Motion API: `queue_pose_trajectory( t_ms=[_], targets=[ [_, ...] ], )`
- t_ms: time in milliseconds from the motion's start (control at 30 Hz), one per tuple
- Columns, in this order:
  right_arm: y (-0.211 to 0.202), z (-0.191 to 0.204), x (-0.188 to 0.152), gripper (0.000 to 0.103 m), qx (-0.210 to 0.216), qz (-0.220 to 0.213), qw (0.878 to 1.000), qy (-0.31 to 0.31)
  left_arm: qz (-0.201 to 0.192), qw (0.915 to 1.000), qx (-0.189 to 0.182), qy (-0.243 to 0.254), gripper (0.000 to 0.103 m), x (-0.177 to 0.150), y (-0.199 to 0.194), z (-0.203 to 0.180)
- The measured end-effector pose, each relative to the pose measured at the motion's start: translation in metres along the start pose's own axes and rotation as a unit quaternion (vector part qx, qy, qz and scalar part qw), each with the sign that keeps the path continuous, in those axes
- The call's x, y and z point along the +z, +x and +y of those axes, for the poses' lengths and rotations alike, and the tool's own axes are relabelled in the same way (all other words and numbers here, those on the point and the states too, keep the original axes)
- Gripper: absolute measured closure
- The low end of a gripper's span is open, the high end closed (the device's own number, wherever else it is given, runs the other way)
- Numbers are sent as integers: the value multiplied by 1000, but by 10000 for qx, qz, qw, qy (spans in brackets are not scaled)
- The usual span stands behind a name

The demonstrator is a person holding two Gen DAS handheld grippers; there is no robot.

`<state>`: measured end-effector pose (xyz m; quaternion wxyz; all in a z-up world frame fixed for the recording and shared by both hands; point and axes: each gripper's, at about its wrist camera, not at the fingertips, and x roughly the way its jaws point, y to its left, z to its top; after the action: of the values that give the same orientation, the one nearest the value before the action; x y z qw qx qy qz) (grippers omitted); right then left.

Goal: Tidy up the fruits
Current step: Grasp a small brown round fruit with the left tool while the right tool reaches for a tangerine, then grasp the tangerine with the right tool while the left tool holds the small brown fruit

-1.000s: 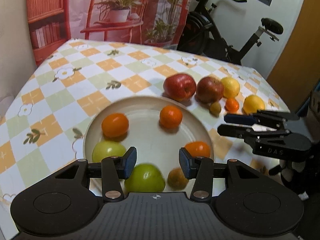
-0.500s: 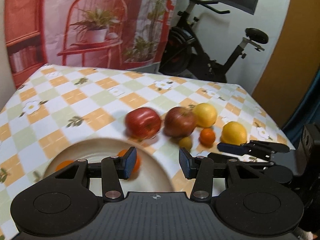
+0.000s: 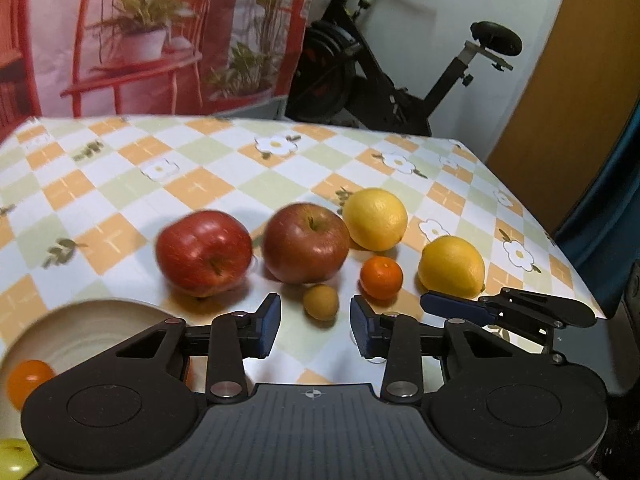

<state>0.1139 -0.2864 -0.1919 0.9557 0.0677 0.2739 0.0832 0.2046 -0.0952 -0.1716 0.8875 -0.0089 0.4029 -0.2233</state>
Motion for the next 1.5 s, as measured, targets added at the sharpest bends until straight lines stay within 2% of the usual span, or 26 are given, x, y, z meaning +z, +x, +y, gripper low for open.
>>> queue_pose_trajectory(
  t_ms=[633, 733, 833, 967, 1500],
  targets=[
    [2, -1, -2, 70, 89, 33, 9999, 90, 324, 9992, 38, -220, 63, 9, 35, 2],
    [3, -2, -1, 70, 93, 52, 9999, 111, 336, 9993, 96, -129, 77, 7, 38, -1],
    [4, -2, -1, 70, 94, 64, 9999, 123, 279, 9995, 150, 28, 77, 4, 35, -5],
    [5, -3, -1, 70, 68, 82, 9999, 108, 289, 9995, 136, -12, 77, 0, 30, -3],
    [8, 0, 0, 70, -51, 123, 9999, 41, -344, 9989, 297, -60, 77, -8, -22, 3]
  ],
)
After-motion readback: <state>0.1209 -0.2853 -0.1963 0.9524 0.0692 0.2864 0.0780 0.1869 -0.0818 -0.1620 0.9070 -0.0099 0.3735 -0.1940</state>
